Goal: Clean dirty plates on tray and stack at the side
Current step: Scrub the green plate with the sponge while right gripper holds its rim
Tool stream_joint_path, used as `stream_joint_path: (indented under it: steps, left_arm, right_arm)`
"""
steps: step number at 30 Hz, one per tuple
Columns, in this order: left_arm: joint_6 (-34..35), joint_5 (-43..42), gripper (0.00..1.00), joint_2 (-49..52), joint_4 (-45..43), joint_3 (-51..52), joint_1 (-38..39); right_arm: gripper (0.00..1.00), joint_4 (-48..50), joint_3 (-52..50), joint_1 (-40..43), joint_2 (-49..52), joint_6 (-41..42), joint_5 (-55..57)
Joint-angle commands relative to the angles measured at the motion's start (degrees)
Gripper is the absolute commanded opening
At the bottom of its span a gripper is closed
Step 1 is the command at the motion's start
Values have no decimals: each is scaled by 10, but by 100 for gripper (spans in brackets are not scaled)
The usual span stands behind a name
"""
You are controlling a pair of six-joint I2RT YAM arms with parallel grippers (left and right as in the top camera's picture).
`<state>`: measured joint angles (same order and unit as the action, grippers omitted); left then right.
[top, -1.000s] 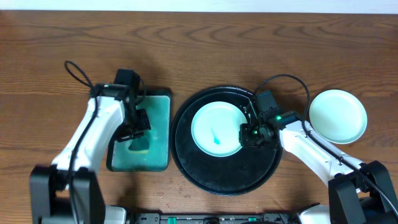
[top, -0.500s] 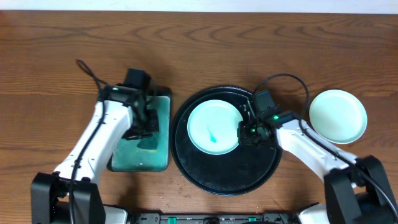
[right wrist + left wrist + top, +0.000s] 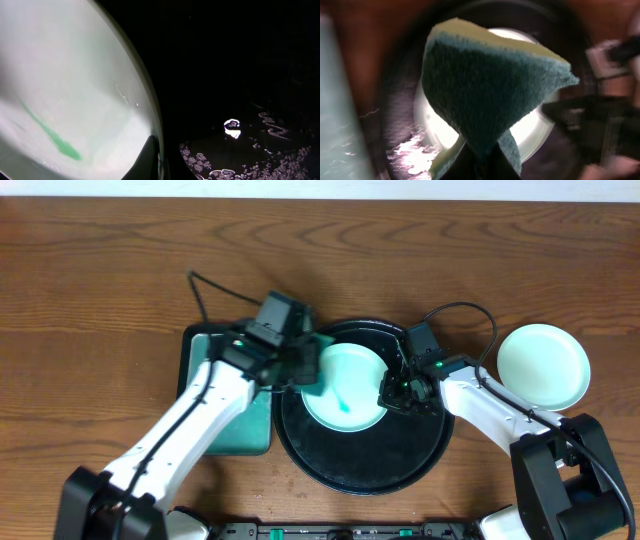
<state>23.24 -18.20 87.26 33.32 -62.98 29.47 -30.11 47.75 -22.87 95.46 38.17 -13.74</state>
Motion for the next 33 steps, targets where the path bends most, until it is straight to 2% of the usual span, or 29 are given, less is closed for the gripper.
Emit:
stream_joint_path:
  steps: [1, 4, 11, 19, 23, 26, 29, 31, 33]
  left_arm:
    - [69, -105, 7, 54, -41, -10, 40]
    - [95, -140, 7, 100, -73, -10, 70]
    - [116, -113, 7, 204, -71, -10, 83]
    - [101, 187, 7, 204, 52, -24, 58]
    - [63, 306, 7, 204, 106, -29, 45]
    - [59, 355, 7, 204, 130, -38, 43]
    - [48, 346, 7, 204, 118, -52, 43]
    - [48, 297, 7, 204, 90, -55, 43]
    - [49, 104, 7, 210, 7, -55, 43]
  right_arm:
    - [1, -7, -14, -2, 27, 0, 29]
    - [1, -8, -14, -2, 27, -1, 29]
    - [1, -9, -14, -2, 27, -1, 29]
    - [1, -9, -14, -2, 27, -1, 29]
    - [1, -9, -14, -2, 27, -1, 29]
    - [1, -10, -14, -2, 27, -1, 29]
    - [1, -15, -14, -2, 27, -1, 29]
    - [1, -19, -14, -2, 27, -3, 29]
    - [1, -25, -14, -2, 27, -6, 29]
